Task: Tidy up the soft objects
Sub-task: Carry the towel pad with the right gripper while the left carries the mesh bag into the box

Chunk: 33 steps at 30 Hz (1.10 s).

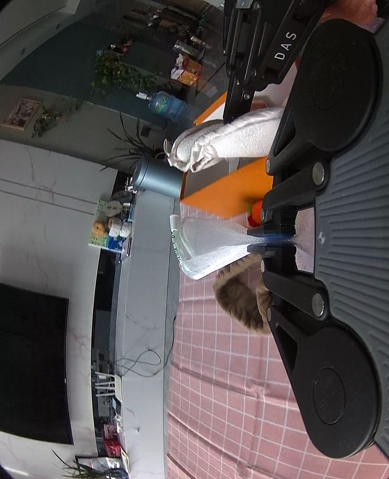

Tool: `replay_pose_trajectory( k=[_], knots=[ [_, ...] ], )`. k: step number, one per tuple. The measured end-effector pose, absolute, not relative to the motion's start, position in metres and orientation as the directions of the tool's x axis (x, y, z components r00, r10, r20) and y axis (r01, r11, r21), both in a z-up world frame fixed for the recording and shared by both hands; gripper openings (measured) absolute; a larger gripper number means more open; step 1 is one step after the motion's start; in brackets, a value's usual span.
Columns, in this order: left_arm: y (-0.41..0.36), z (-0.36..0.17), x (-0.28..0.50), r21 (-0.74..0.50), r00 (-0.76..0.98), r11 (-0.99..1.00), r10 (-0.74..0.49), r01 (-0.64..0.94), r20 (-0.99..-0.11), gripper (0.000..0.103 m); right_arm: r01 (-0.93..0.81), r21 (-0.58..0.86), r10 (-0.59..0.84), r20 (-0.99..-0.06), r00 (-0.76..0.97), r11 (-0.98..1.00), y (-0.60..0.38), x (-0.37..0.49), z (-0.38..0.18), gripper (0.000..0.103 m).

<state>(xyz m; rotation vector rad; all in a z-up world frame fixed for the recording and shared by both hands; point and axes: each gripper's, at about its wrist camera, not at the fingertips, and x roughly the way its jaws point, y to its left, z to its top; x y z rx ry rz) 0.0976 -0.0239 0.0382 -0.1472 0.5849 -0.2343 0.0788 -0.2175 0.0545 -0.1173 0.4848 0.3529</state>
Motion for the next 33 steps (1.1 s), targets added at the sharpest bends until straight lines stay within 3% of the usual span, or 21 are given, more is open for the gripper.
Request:
replay_pose_trajectory(
  k=[9, 22, 33],
  knots=[
    [-0.066, 0.045, 0.139, -0.279, 0.754, 0.914, -0.400, 0.293, -0.520, 0.003, -0.271, -0.128, 0.187, -0.455, 0.870, 0.954, -0.276, 0.102, 0.078, 0.000],
    [-0.140, 0.032, 0.195, -0.265, 0.659, 0.880, -0.472, 0.395, -0.586, 0.003, -0.285, -0.122, 0.156, -0.605, 0.781, 0.951, -0.326, 0.176, 0.041, 0.000],
    [-0.183, -0.007, 0.217, 0.020, 0.610, 0.893, -0.291, 0.450, -0.737, 0.004, -0.333, -0.127, 0.156, -0.694, 0.703, 0.934, -0.317, 0.207, -0.002, 0.000]
  ],
)
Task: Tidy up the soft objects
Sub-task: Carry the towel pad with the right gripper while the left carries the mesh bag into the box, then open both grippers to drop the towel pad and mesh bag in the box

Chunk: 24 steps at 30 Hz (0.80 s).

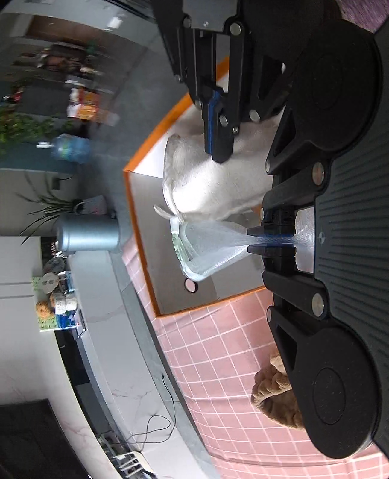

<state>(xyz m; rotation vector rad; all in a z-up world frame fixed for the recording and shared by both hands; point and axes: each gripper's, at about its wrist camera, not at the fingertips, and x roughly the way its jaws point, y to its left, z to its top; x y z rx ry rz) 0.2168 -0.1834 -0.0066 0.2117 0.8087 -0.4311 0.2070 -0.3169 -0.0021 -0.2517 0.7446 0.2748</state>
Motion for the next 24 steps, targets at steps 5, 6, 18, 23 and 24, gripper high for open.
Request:
replay_pose_trajectory(
  k=[5, 6, 18, 23, 24],
  knots=[
    [-0.187, -0.013, 0.224, 0.042, 0.572, 0.887, -0.260, 0.460, -0.778, 0.009, -0.348, -0.092, 0.171, -0.736, 0.655, 0.933, -0.309, 0.217, -0.013, 0.000],
    [-0.187, -0.014, 0.227, 0.045, 0.569, 0.885, -0.258, 0.463, -0.781, 0.010, -0.352, -0.083, 0.178, -0.743, 0.645, 0.932, -0.309, 0.219, -0.015, 0.000],
    [-0.184, -0.009, 0.224, 0.027, 0.586, 0.868, -0.312, 0.496, -0.748, 0.050, -0.341, -0.024, 0.191, -0.791, 0.582, 0.940, -0.316, 0.227, -0.026, 0.000],
    [-0.176, 0.001, 0.220, -0.027, 0.597, 0.871, -0.358, 0.491, -0.718, 0.063, -0.334, 0.008, 0.204, -0.806, 0.556, 0.942, -0.317, 0.226, -0.029, 0.000],
    [-0.173, 0.004, 0.218, -0.039, 0.605, 0.872, -0.369, 0.487, -0.706, 0.064, -0.336, 0.010, 0.206, -0.808, 0.551, 0.942, -0.316, 0.225, -0.029, 0.000]
  ],
)
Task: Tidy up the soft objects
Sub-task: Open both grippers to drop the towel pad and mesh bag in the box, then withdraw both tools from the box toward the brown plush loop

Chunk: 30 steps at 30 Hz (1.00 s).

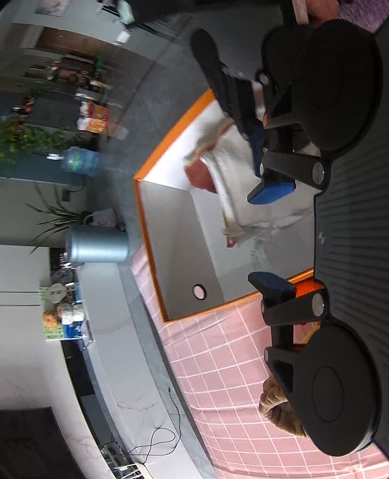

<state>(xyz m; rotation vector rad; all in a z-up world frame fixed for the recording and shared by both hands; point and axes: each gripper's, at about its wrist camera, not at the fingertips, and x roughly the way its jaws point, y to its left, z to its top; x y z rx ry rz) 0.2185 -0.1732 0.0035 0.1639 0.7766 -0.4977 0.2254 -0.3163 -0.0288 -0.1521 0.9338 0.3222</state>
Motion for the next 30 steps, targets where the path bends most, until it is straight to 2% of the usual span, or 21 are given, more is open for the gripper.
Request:
replay_pose_trajectory(
  k=[9, 13, 17, 20, 26, 28, 30],
  knots=[
    [-0.157, 0.012, 0.213, -0.087, 0.639, 0.896, -0.376, 0.435, -0.671, 0.064, -0.336, -0.022, 0.143, -0.877, 0.458, 0.942, -0.299, 0.231, -0.046, 0.000],
    [-0.150, 0.013, 0.209, -0.095, 0.648, 0.903, -0.371, 0.419, -0.665, 0.064, -0.342, -0.053, 0.121, -0.875, 0.469, 0.938, -0.293, 0.227, -0.047, 0.003],
    [-0.143, 0.011, 0.204, -0.103, 0.653, 0.909, -0.364, 0.403, -0.664, 0.064, -0.335, -0.107, 0.079, -0.865, 0.496, 0.936, -0.289, 0.219, -0.039, 0.032],
    [-0.139, 0.013, 0.199, -0.110, 0.657, 0.912, -0.365, 0.396, -0.660, 0.064, -0.338, -0.169, 0.042, -0.842, 0.537, 0.926, -0.287, 0.205, -0.027, 0.035],
    [-0.126, 0.022, 0.182, -0.149, 0.683, 0.912, -0.388, 0.382, -0.619, 0.064, -0.325, -0.246, 0.010, -0.784, 0.621, 0.913, -0.289, 0.174, 0.000, 0.048],
    [-0.121, 0.025, 0.174, -0.157, 0.695, 0.912, -0.393, 0.380, -0.602, 0.064, -0.310, -0.248, 0.016, -0.758, 0.652, 0.918, -0.288, 0.162, 0.008, 0.049],
    [-0.113, 0.028, 0.165, -0.168, 0.707, 0.911, -0.399, 0.376, -0.584, 0.064, -0.290, -0.228, 0.033, -0.732, 0.680, 0.929, -0.287, 0.152, 0.017, 0.055]
  ],
)
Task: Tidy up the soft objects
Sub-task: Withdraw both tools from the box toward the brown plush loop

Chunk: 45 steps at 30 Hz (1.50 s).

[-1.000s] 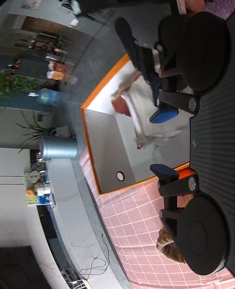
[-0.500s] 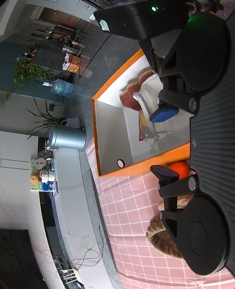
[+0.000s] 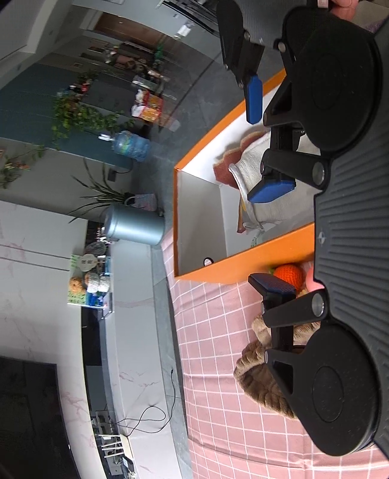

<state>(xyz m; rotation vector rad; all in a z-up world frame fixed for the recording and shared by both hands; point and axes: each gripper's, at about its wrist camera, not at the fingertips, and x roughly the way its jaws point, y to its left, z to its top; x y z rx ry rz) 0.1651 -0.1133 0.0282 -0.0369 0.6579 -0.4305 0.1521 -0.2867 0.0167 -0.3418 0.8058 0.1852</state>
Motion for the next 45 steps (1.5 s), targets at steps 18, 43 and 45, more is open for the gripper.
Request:
replay_pose_trajectory(
  k=[18, 43, 45],
  knots=[
    [-0.021, 0.016, 0.104, -0.249, 0.802, 0.950, -0.293, 0.186, -0.520, 0.064, -0.200, -0.106, 0.124, -0.492, 0.862, 0.974, -0.204, 0.068, 0.025, 0.063],
    [0.071, -0.037, 0.086, -0.306, 0.802, 0.950, -0.229, 0.061, -0.552, 0.063, -0.320, -0.176, 0.166, -0.577, 0.800, 0.931, -0.117, 0.085, -0.034, 0.054],
    [0.076, -0.041, 0.092, -0.336, 0.787, 0.940, -0.253, 0.062, -0.562, 0.063, -0.318, -0.180, 0.160, -0.582, 0.797, 0.931, -0.115, 0.093, -0.037, 0.054]
  ],
)
